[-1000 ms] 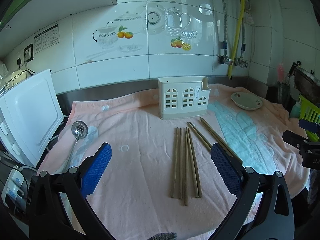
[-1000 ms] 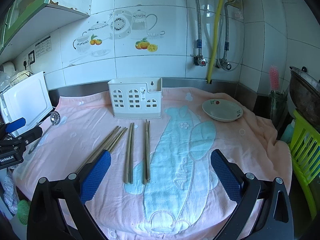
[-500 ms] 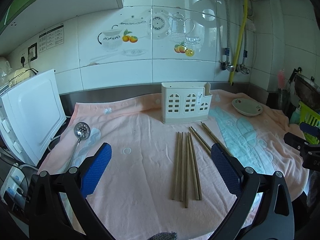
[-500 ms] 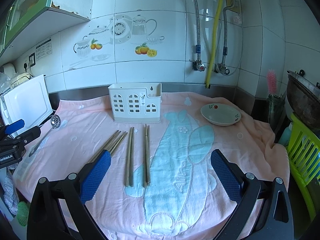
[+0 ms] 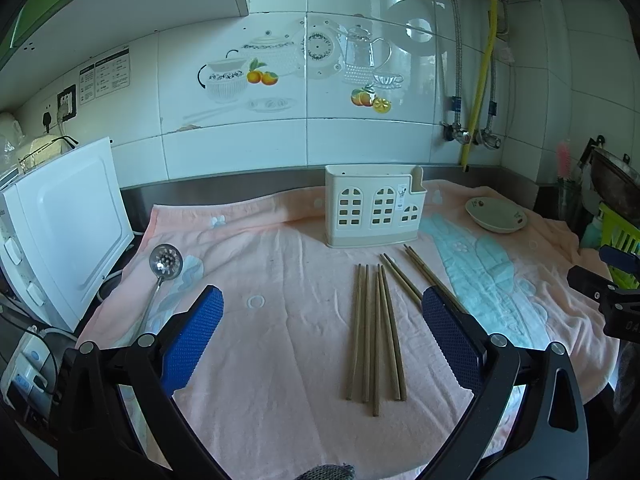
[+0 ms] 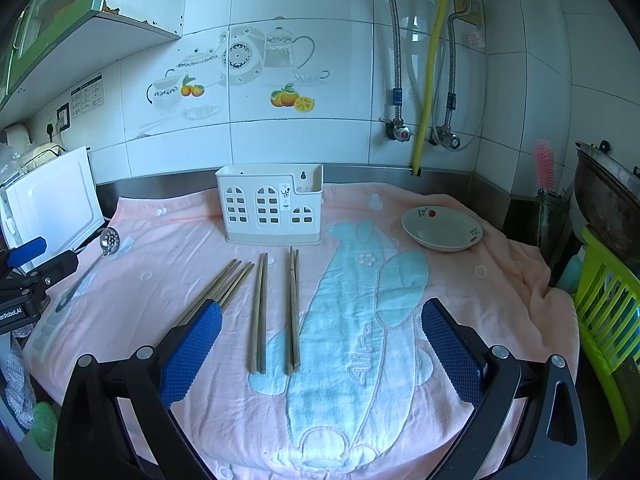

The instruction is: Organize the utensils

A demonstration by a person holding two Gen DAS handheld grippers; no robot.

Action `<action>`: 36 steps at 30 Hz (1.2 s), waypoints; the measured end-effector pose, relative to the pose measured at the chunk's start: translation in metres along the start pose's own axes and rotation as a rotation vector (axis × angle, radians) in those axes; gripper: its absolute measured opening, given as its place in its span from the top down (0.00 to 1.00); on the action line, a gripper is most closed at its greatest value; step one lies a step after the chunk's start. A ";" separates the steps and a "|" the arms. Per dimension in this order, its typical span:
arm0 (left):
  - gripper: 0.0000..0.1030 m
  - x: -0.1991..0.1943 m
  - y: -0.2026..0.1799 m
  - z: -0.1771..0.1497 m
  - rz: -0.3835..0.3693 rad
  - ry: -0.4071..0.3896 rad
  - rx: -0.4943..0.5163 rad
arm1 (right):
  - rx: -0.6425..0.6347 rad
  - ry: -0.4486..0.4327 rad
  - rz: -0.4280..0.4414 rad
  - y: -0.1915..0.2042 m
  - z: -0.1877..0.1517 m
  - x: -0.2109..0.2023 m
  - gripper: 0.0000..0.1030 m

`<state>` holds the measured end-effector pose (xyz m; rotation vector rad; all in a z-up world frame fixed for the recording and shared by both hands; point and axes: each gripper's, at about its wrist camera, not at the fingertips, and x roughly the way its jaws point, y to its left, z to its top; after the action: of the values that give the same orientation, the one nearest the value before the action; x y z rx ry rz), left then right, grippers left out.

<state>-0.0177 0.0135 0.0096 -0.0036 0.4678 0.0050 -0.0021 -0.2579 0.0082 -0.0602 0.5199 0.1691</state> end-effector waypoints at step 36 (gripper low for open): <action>0.05 0.040 0.005 -0.007 -0.002 0.100 -0.013 | -0.015 0.054 0.019 0.006 -0.002 0.033 0.06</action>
<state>0.0147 0.0187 -0.0147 -0.0170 0.5680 0.0063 0.0238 -0.2472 -0.0101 -0.0750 0.5733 0.1903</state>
